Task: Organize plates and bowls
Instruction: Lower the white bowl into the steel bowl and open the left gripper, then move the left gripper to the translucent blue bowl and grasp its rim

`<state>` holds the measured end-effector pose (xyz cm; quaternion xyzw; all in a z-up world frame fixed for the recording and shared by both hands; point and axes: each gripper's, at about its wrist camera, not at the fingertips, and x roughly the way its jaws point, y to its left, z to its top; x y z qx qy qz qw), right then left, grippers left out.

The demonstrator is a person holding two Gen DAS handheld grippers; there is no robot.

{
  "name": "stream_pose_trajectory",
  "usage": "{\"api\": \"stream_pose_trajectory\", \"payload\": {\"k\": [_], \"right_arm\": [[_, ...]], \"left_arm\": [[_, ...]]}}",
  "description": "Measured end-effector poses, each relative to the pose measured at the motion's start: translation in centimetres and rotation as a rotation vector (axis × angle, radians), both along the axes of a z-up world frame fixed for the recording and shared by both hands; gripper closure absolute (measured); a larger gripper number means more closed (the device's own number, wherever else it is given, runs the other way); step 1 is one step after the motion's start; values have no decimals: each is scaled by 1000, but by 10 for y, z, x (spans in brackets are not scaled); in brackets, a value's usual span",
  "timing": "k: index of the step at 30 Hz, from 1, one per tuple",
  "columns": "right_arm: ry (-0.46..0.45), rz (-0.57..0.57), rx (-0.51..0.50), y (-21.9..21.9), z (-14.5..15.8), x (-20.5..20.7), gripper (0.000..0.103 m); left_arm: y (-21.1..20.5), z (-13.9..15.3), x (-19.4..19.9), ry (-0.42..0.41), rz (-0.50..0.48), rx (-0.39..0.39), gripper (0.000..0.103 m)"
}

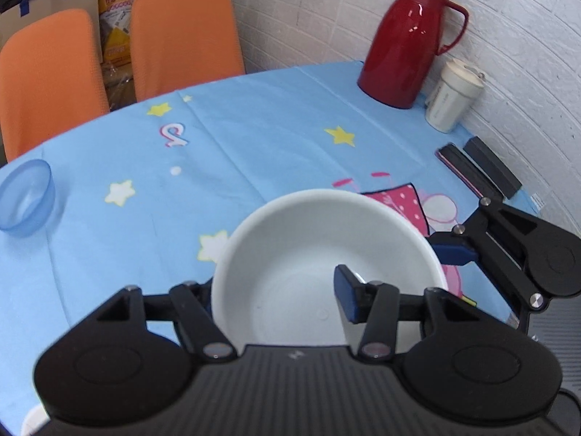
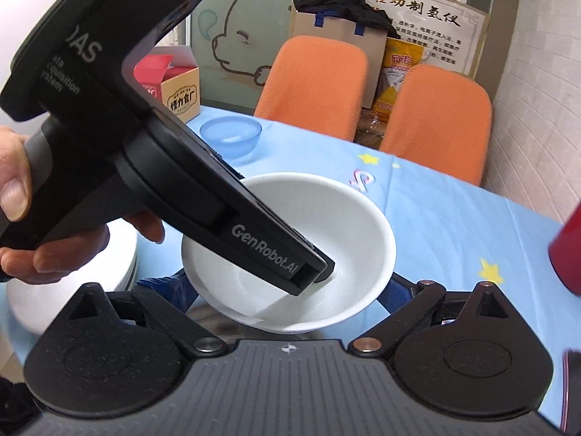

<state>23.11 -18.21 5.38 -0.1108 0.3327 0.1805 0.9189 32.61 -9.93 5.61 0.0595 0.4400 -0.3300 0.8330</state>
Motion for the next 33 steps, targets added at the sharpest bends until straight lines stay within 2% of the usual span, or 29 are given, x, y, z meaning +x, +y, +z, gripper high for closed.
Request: {"api": "stream_pose_trajectory", "payload": {"k": [6, 9, 11, 12, 13, 14, 15, 25, 28, 33], "right_arm": [[11, -29, 38, -4, -18, -31, 17], [4, -30, 19, -3, -30, -35, 17], [-15, -35, -27, -2, -38, -36, 17], [-19, -38, -61, -2, -41, -38, 16], [-26, -34, -76, -3, -42, -40, 16], [-31, -35, -87, -5, -43, -42, 16], [-38, -39, -95, -7, -43, -45, 16], [-21, -119, 37, -50, -32, -91, 15], [-18, -139, 67, -57, -30, -96, 15], [-26, -121, 88, -52, -27, -87, 15]], "left_arm": [[-2, -24, -33, 3, -9, 20, 52], [-5, -34, -41, -29, -8, 65, 52], [-8, -42, -40, -46, -5, 96, 49], [-8, -43, -40, -51, -5, 104, 45], [-8, -43, -40, -60, -5, 111, 34], [-7, -42, -40, -69, -8, 110, 27], [-5, -40, -41, -72, -7, 105, 25], [22, -5, -55, -132, 35, 53, 20], [41, 4, -56, -140, 91, 38, 16], [94, 8, -51, -141, 199, 54, 16]]}}
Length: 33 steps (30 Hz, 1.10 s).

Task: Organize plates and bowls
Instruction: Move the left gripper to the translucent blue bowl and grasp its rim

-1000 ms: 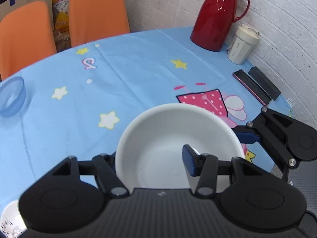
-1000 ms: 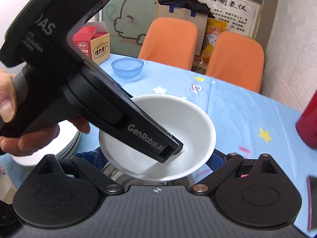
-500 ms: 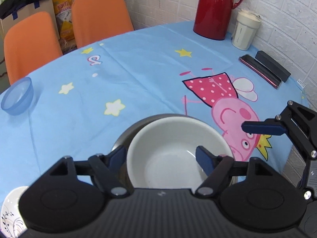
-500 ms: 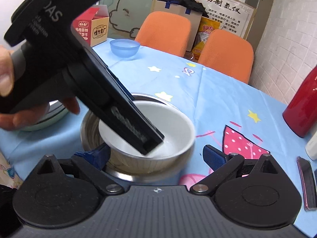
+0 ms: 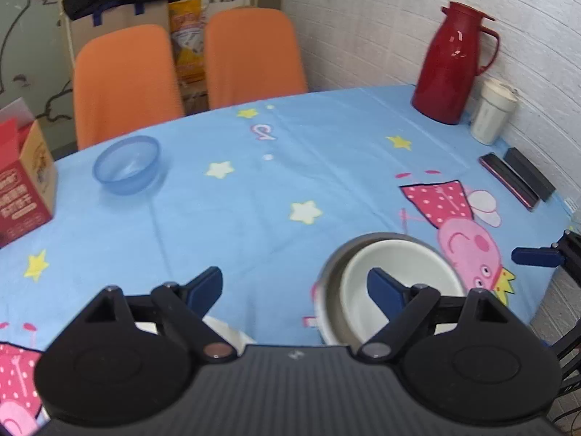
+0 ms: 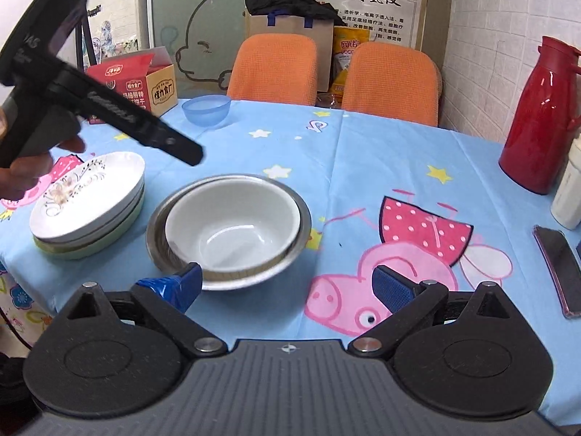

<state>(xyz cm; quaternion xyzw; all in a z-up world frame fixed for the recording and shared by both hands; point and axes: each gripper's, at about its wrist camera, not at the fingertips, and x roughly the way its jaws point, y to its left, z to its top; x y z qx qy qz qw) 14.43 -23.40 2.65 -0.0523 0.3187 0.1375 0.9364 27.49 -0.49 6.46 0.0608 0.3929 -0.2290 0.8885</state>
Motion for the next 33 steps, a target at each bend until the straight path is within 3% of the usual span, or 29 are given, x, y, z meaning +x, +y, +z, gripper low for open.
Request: {"api": "stream_pose_trajectory", "payload": {"k": [7, 13, 20, 29, 30, 32, 33], "right_arm": [[2, 130, 4, 37, 25, 79, 15], [12, 223, -37, 101, 44, 183, 15], [139, 277, -66, 161, 3, 292, 15], [205, 282, -89, 194, -43, 346, 15], [207, 280, -85, 195, -46, 348, 15], [184, 276, -53, 195, -50, 349, 16], [168, 281, -50, 196, -50, 348, 16]], "left_arm": [[85, -3, 42, 17, 178, 39, 16], [114, 8, 134, 29, 339, -56, 16], [111, -33, 239, 139, 427, -68, 16], [107, -64, 279, 164, 434, -81, 17], [107, -67, 282, 171, 434, -78, 20], [105, -69, 284, 168, 422, -66, 40], [103, -67, 284, 166, 399, -63, 57]]}}
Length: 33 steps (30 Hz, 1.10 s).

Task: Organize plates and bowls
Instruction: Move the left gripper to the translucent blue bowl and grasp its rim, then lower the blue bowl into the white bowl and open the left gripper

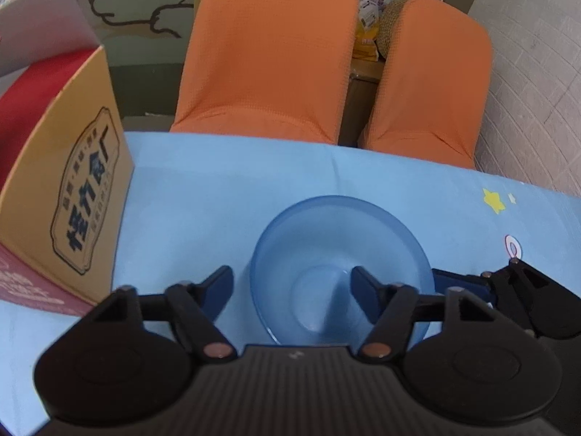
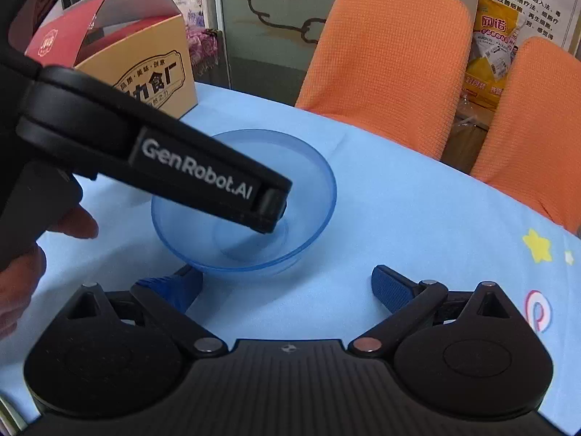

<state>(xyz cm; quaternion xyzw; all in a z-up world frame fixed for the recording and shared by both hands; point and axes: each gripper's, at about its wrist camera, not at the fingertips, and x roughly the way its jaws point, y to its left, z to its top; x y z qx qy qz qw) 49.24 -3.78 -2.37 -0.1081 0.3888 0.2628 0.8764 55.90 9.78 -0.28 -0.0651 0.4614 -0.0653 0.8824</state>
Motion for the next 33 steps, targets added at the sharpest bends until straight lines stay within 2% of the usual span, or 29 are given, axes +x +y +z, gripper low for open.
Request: {"api": "stream_pose_trajectory", "payload": {"k": [1, 2, 5, 10, 14, 18, 25, 29, 33], "right_arm": [[-15, 8, 3, 4, 0, 0, 16], [-23, 13, 8, 7, 1, 1, 18], [-40, 40, 43, 17, 8, 3, 19], [-139, 88, 12, 23, 29, -22, 20], [-124, 84, 29, 12, 41, -37, 19], [-114, 71, 21, -5, 59, -72, 19], [-104, -3, -31, -58, 82, -150, 18], [-104, -63, -34, -91, 85, -200, 18], [-99, -120, -17, -118, 83, -247, 18]], "left_arm": [[-2, 2, -1, 1, -7, 8, 65], [-2, 3, -1, 6, -12, -6, 66], [0, 5, -4, 6, -18, -22, 66], [5, 17, -19, -3, -36, -22, 66], [-4, 28, -38, -1, -62, -31, 66], [-26, 40, -70, 6, -99, -33, 66], [-92, 61, -148, 23, -214, -64, 66], [-128, 61, -192, 41, -283, -76, 66], [-162, 58, -236, 38, -346, -46, 65]]}}
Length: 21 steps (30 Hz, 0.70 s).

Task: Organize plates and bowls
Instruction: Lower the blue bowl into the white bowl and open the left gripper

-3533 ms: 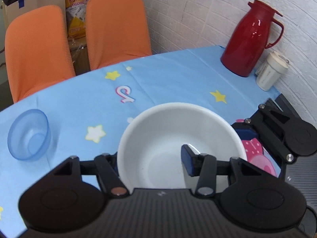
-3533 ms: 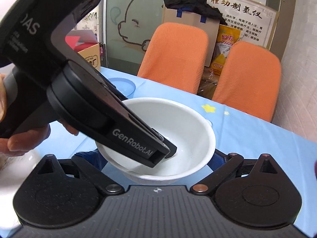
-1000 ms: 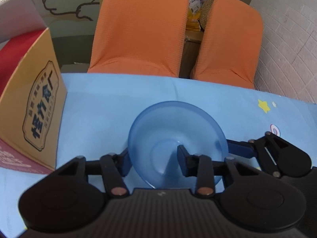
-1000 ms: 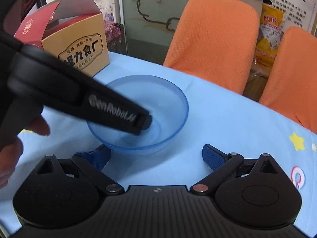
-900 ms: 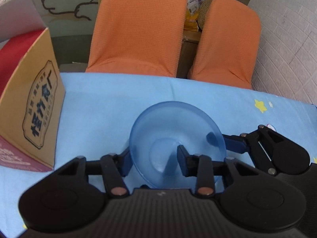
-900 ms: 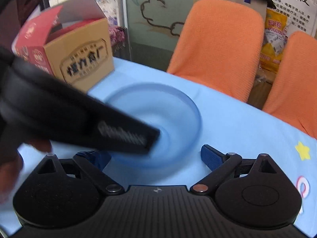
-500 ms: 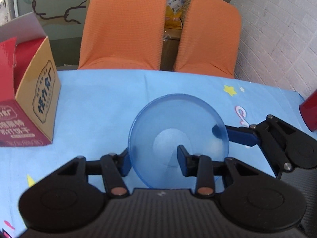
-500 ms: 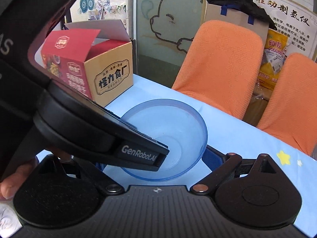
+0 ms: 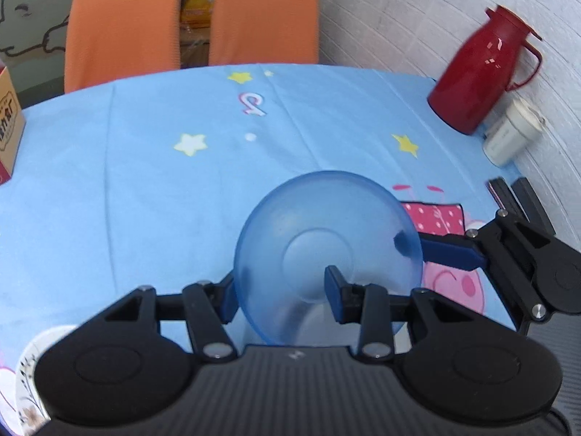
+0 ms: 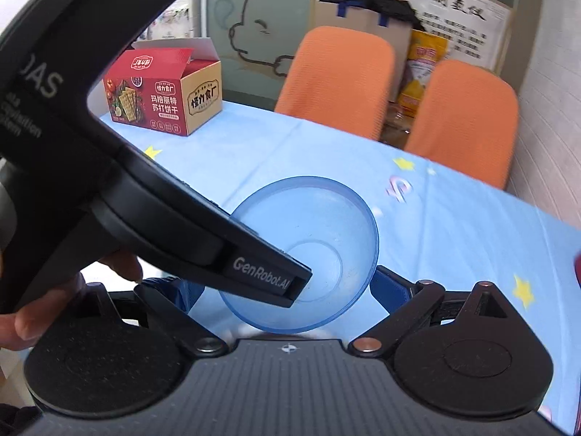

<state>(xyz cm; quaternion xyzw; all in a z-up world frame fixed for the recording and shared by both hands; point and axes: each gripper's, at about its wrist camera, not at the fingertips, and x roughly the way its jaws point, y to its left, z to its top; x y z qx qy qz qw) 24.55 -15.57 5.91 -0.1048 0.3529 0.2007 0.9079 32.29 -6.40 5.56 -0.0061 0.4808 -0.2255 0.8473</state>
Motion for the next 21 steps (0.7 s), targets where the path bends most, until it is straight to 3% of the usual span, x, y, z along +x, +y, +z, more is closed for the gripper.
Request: {"api": "stream_pose_trajectory", "payload": {"k": [6, 10, 12, 14, 15, 21], "right_arm": [[15, -44, 43, -21, -18, -44, 17], [38, -54, 82, -27, -28, -49, 17], [36, -64, 99, -30, -30, -45, 18], [47, -80, 124, -36, -30, -44, 18], [49, -85, 135, -39, -29, -45, 18], [-5, -165, 182, -61, -29, -78, 18]], "left_arm": [[-24, -13, -48, -13, -42, 55, 63], [-29, -20, -53, 5, -57, 65, 60], [-28, -23, -48, 6, -49, 66, 53], [-25, -20, -50, -28, -42, 55, 30], [-22, -17, -51, -40, -44, 45, 26], [7, 13, -69, -155, -26, -12, 24]]}}
